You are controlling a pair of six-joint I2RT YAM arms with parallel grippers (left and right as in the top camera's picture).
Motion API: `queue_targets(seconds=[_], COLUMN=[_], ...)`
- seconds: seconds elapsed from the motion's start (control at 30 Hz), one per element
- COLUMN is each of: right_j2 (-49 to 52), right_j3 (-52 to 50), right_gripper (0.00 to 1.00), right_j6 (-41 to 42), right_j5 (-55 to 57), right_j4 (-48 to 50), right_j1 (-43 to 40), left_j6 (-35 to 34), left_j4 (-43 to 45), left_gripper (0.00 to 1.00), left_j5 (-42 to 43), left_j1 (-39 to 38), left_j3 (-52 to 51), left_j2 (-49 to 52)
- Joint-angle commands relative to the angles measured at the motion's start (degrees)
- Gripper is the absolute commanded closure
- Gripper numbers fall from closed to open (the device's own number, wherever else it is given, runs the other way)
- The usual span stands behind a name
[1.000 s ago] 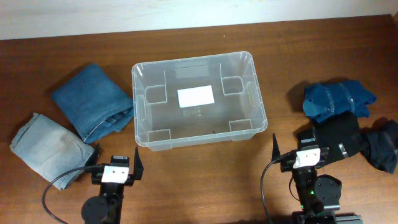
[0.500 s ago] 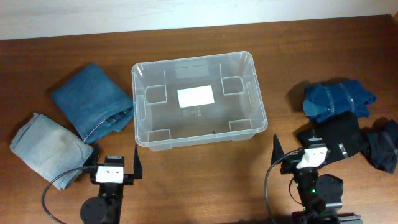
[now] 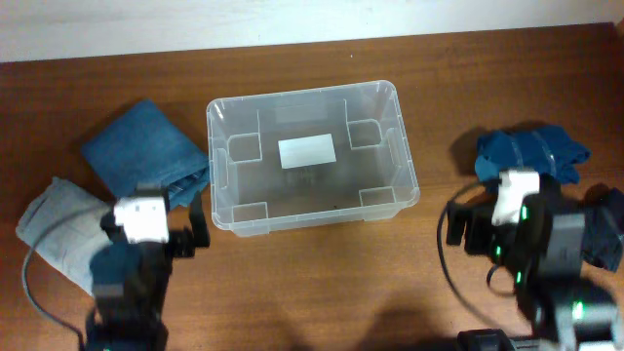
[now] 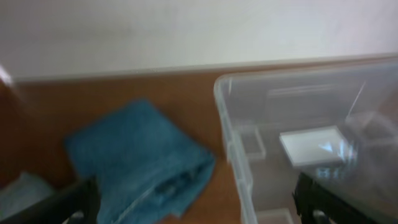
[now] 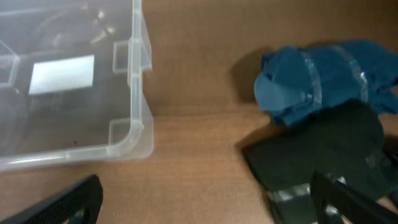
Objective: Pack container
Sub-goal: 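Reach the right gripper to the black folded garment and grasp it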
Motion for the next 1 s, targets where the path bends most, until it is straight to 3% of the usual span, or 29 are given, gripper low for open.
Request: queue_targets(seconds=[0.0,0.17,0.47,0.57,0.73,0.97], right_j2=[9.16,16.85,23.93,28.11,35.52,40.70], right_j3=[8.81,14.53,12.24,8.57,-3.65,-17.29], right_gripper=[0.02,0.01,0.02,0.02,0.02,0.02], right_j6=[-0.33,-1.09,-3.63,-3.63,-4.79,-3.52], right_j5=[0.83,-2.23,-23.85,-27.32,-37.33,-40.76], right_j4=[-4.39,-9.03,-11.21,-9.38,2.08,23.78], right_j1=[-0.35,-8.98,-47.21,-55.87,-63.43,-64.13], left_j6=[-0.92,-0.92,-0.92,-0.92,-0.92,-0.92], left_j4=[-4.17,-10.84,-9.20,-8.11,-7.72,-7.72], left_gripper=[0.01,0.01,0.01,0.01,0.01,0.01], left_j5=[-0.76,-0.59,-0.83,-0.83,-0.83,-0.83], left_j1=[-0.24,-0.24,-0.15,-0.15,-0.15,-0.15], left_j3=[7.63,14.97,15.82,15.82,15.82,15.82], left_j2=[8.79,17.38,18.60,18.60,18.78,18.78])
